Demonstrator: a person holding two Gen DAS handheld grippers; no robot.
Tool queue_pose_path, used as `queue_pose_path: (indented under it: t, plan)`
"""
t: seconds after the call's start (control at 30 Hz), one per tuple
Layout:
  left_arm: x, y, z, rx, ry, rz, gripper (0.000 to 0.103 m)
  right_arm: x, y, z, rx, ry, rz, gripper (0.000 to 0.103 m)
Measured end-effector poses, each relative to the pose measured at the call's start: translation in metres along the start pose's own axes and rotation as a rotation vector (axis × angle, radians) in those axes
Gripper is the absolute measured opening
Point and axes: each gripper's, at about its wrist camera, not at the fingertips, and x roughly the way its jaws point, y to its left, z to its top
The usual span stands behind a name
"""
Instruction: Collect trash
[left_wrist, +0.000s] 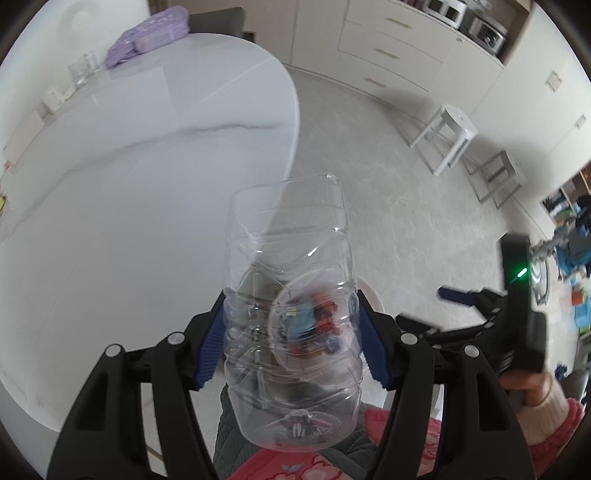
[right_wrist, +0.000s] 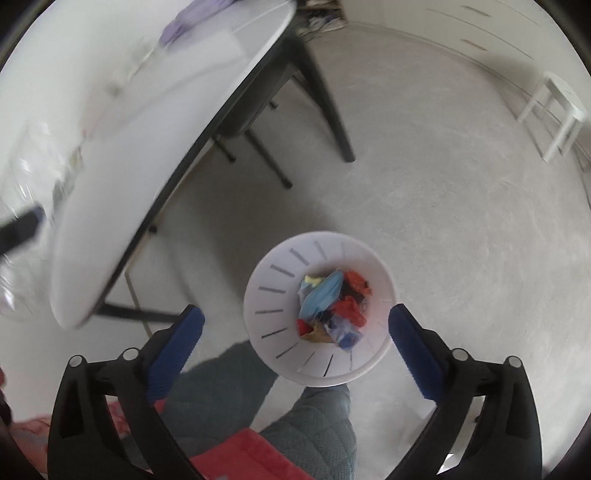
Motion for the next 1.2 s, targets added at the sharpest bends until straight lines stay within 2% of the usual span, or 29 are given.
queue_pose_path:
  t: [0.23, 0.4, 0.5, 0.6, 0.7, 0.8, 0.97, 1.07, 1.2]
  plan:
    - [0.036, -0.037, -0.002, 0.149, 0.065, -0.057, 0.062, -0.049, -0.027, -0.014, 0.041, -0.059, -0.065, 0.1]
    - [0.092, -0.065, -0.015, 0.265, 0.178, -0.157, 0.063, -0.07, -0.053, -0.024, 0.134, -0.114, -0.083, 0.1]
    - [0.129, -0.076, -0.03, 0.309, 0.264, -0.172, 0.087, -0.069, -0.065, -0.029, 0.171, -0.106, -0.085, 0.1]
    - [0.166, -0.084, -0.044, 0.324, 0.356, -0.157, 0.088, -0.065, -0.072, -0.034, 0.183, -0.081, -0.09, 0.1]
    - [0.18, -0.086, -0.051, 0.321, 0.397, -0.126, 0.088, -0.063, -0.075, -0.036, 0.196, -0.07, -0.087, 0.1]
    - [0.17, -0.077, -0.049, 0.308, 0.377, -0.132, 0.09, -0.062, -0.075, -0.036, 0.2, -0.067, -0.092, 0.1]
    - [0.122, -0.063, -0.029, 0.267, 0.245, -0.09, 0.093, -0.061, -0.063, -0.024, 0.172, -0.078, -0.098, 0.1]
    - [0.083, -0.041, -0.007, 0.189, 0.143, -0.058, 0.095, -0.064, -0.049, -0.009, 0.131, -0.094, -0.098, 0.1]
    - [0.034, 0.0, 0.016, 0.054, 0.023, -0.003, 0.095, -0.073, -0.01, 0.024, 0.021, -0.138, -0.077, 0.1]
